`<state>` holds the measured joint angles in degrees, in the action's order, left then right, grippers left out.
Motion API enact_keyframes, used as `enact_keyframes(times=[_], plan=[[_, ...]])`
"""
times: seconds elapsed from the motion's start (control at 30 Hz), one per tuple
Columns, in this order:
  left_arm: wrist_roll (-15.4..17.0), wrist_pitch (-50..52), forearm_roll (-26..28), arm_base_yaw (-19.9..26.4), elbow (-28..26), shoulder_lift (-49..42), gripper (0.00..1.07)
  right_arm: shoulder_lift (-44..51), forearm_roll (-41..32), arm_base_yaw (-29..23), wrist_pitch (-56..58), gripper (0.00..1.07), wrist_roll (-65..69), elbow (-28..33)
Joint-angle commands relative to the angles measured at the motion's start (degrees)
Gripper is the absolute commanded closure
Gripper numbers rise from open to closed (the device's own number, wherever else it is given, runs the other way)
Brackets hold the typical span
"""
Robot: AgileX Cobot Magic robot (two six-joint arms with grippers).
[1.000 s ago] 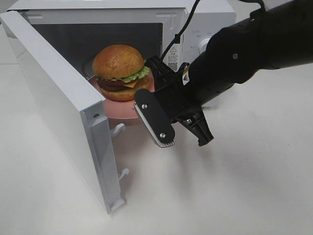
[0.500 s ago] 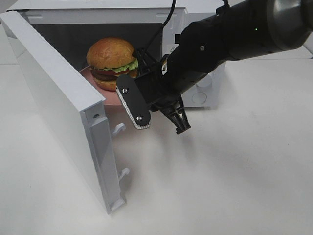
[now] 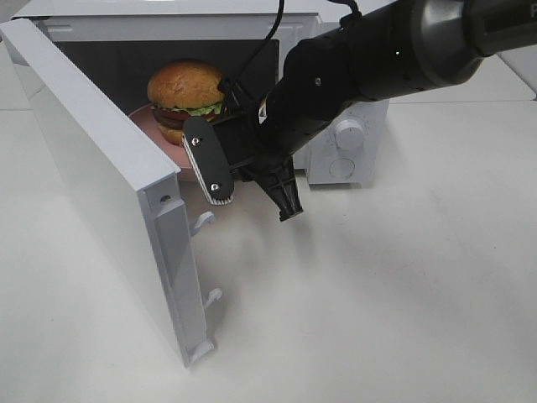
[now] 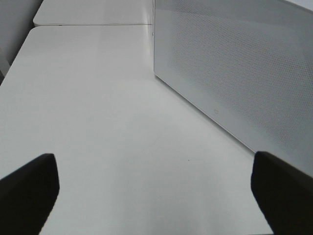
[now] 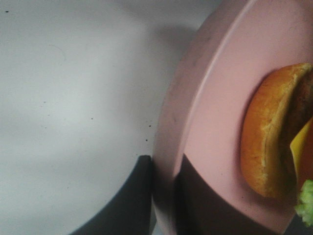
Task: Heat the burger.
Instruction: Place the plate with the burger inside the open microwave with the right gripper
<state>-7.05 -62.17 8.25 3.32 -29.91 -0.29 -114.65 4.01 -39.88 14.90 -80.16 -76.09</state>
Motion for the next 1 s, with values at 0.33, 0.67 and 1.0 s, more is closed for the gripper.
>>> enact_keyframes(times=[0.33,0.67,1.0], plan=[[0.06,0.69,0.06,0.23,0.23,-0.86,0.07,-4.41,8.14,0.17,-0.69,1.0,12.15,-8.08],[0.06,0.69,0.06,0.23,0.23,-0.86,0.07,-9.57,16.1,0.17,4.07,1.0,25.1,-16.79],[0.06,0.69,0.06,0.23,0.23,-0.86,0.07,-11.92,20.0,0.17,6.02,1.0,27.62,-19.31]])
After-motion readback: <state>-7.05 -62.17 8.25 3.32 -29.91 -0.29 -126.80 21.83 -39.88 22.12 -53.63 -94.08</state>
